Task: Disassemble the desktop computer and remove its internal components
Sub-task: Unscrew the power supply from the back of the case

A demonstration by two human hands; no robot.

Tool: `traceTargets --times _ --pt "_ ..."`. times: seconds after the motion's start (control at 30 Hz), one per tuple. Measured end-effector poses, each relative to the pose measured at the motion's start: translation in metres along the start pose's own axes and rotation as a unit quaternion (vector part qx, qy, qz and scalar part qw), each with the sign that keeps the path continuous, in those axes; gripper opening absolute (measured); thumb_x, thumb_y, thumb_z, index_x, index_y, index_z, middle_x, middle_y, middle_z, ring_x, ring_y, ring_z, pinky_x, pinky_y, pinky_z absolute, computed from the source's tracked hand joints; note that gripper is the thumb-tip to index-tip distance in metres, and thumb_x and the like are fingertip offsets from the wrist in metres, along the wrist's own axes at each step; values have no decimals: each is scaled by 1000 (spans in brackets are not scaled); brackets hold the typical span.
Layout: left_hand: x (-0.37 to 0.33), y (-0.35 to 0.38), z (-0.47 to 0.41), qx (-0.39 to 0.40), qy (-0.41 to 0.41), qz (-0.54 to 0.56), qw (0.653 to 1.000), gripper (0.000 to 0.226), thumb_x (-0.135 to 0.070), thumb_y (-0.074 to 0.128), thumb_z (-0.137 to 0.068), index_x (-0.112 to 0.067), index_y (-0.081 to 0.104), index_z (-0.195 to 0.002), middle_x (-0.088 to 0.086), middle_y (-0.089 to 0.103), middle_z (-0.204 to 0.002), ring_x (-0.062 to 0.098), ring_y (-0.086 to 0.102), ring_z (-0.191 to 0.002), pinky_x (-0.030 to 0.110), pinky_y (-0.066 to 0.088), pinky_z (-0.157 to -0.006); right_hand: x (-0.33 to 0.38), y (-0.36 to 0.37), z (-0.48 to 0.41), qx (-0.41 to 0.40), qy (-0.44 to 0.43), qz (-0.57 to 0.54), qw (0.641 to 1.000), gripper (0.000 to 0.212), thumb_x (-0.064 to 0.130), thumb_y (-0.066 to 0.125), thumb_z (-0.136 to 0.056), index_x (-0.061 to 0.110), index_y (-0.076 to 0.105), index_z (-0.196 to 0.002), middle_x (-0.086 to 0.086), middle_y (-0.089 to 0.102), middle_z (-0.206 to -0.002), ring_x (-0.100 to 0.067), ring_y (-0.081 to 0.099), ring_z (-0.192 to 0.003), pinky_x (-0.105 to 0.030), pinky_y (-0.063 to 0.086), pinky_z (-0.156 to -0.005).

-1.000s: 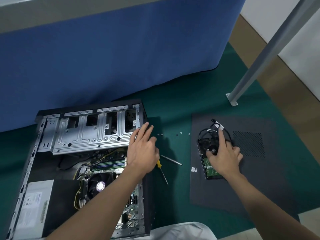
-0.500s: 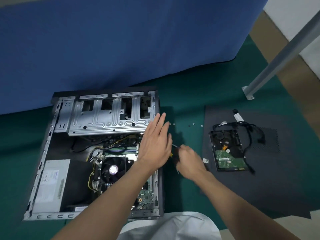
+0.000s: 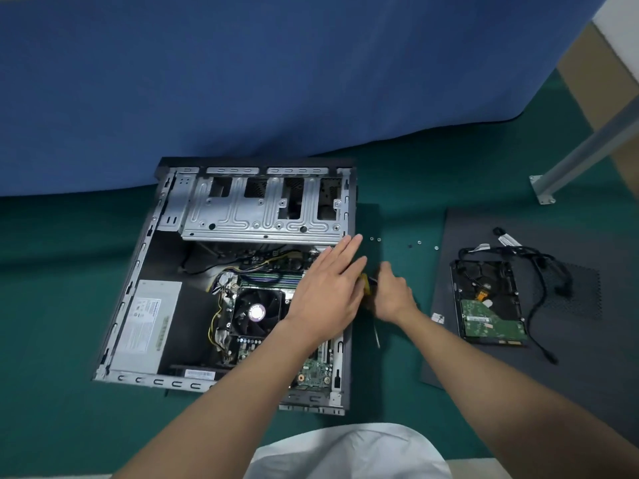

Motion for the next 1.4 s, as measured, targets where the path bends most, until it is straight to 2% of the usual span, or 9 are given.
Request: traceTargets --times 0.13,0.33,0.5,0.67,0.93,1.03,1.13,1.27,1.4 --pt "0 2 -1 -2 -11 11 1000 44 -23 43 -101 -8 45 -142 5 18 -161 17 10 -149 35 11 -121 -10 -26 10 35 20 -245 969 53 8 63 -77 28 39 -120 -12 62 -93 -25 66 -66 -37 60 -63" --pt "-6 0 12 -13 -43 32 998 47 -25 42 -102 -8 39 -146 4 19 -160 15 12 -149 28 5 -121 -4 -84 24 -65 18 -484 873 24 2 62 -79 17 50 -93 -13 64 -79 -19 63 -53 -28 55 -52" --pt "-8 -4 48 -10 -54 46 997 52 -31 37 -103 -15 27 -152 -2 19 -161 11 12 -148 21 3 -116 8 -114 50 -175 16 -551 816 25 6 67 -80 17 44 -80 -14 66 -80 -20 64 -48 -29 53 -54" --pt "10 -6 88 15 -53 38 998 54 -41 31 -104 -22 22 -153 -4 22 -160 10 20 -145 22 11 -114 38 -91 94 -135 9 -637 759 24 11 70 -85 11 45 -87 -9 64 -72 -19 65 -56 -26 53 -52" --pt "80 -35 170 -19 -41 -25 999 42 -35 37 -101 -15 54 -134 3 45 -148 18 38 -137 32 22 -116 94 -5 180 -58 12 -607 792 20 22 52 -98 6 63 -104 -8 68 -73 -15 66 -62 -27 52 -59" --pt "105 -53 199 -40 -54 -12 998 40 -32 42 -101 -13 55 -134 5 47 -146 20 39 -136 32 24 -114 116 31 209 -34 17 -625 779 23 19 46 -100 2 61 -104 -8 67 -71 -17 63 -60 -27 49 -56" --pt "125 -76 227 -118 -109 48 986 27 -20 56 -95 -8 63 -118 5 63 -118 23 53 -114 31 38 -98 139 67 238 -11 20 -645 764 18 13 44 -100 2 56 -107 -11 67 -81 -18 63 -61 -28 48 -53" --pt "157 -87 259 -221 -298 208 905 8 -19 62 -91 -15 58 -86 -4 55 -85 21 54 -84 28 36 -73 161 120 267 29 17 -654 756 16 10 41 -101 2 52 -110 -13 63 -87 -18 59 -63 -31 48 -57" --pt "174 -55 280 -174 -488 481 707 33 -29 61 -94 -11 55 -67 4 62 -63 23 58 -61 28 43 -59 176 162 278 63 21 -660 748 14 8 43 -100 1 53 -104 -9 55 -75 -15 46 -53 -27 37 -49"
Point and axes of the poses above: each hand's wrist, its own z-axis away from the middle knuckle, its own y-axis out of the palm, x = y × z, the point moved 7 cm from there along -z, towards the middle knuckle
